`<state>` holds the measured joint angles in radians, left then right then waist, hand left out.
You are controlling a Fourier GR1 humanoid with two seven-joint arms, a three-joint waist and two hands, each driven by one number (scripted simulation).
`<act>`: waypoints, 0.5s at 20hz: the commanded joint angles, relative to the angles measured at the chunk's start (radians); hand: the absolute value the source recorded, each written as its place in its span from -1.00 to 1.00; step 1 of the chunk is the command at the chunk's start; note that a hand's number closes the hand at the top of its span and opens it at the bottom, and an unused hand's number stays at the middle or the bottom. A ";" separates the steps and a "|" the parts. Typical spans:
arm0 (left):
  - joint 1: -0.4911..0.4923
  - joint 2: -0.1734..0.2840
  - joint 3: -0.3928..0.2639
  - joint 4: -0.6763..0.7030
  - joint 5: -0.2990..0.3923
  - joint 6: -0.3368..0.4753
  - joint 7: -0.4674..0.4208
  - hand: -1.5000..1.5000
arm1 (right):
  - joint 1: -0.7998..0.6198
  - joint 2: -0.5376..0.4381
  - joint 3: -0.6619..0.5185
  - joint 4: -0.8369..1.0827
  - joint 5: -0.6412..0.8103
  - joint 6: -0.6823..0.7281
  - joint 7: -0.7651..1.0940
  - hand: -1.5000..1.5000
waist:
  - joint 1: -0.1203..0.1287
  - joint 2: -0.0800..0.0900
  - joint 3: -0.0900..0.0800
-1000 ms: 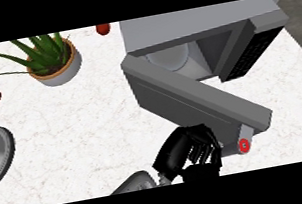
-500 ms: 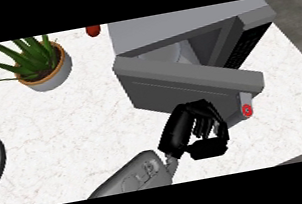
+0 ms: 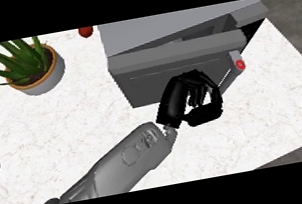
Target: Pick up the milk, place it into the microwave and close the microwave
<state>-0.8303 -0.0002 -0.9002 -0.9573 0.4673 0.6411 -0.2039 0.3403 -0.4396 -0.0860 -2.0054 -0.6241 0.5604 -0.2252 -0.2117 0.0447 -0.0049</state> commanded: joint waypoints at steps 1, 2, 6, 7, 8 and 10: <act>-0.084 0.000 0.053 0.077 0.059 0.008 -0.032 1.00 | -0.006 -0.022 -0.006 -0.026 -0.028 -0.011 0.034 -1.00 | -0.019 0.009 0.000; -0.097 0.000 0.062 0.073 0.092 -0.003 -0.037 1.00 | -0.010 -0.006 0.009 -0.017 -0.023 -0.017 0.033 -1.00 | -0.013 0.010 0.001; -0.127 0.000 0.094 0.130 0.151 -0.016 -0.071 1.00 | -0.009 -0.030 -0.022 -0.052 -0.067 -0.035 0.058 -1.00 | -0.032 0.013 0.000; -0.148 0.000 0.102 0.146 0.166 -0.030 -0.066 1.00 | -0.025 -0.033 -0.024 -0.038 -0.065 -0.043 0.065 -1.00 | -0.022 0.017 0.001; -0.117 0.000 0.091 0.158 0.174 -0.027 -0.094 1.00 | -0.008 -0.034 -0.020 -0.061 -0.074 -0.038 0.067 -1.00 | -0.032 0.015 0.000; -0.139 0.000 0.103 0.160 0.194 -0.019 -0.106 1.00 | -0.024 -0.055 -0.040 -0.053 -0.092 -0.036 0.077 -1.00 | -0.035 0.019 0.001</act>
<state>-0.9030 -0.0006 -0.8546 -0.8710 0.6224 0.6218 -0.2761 0.3258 -0.4727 -0.1079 -2.0498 -0.6867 0.5277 -0.1668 -0.2354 0.0542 -0.0038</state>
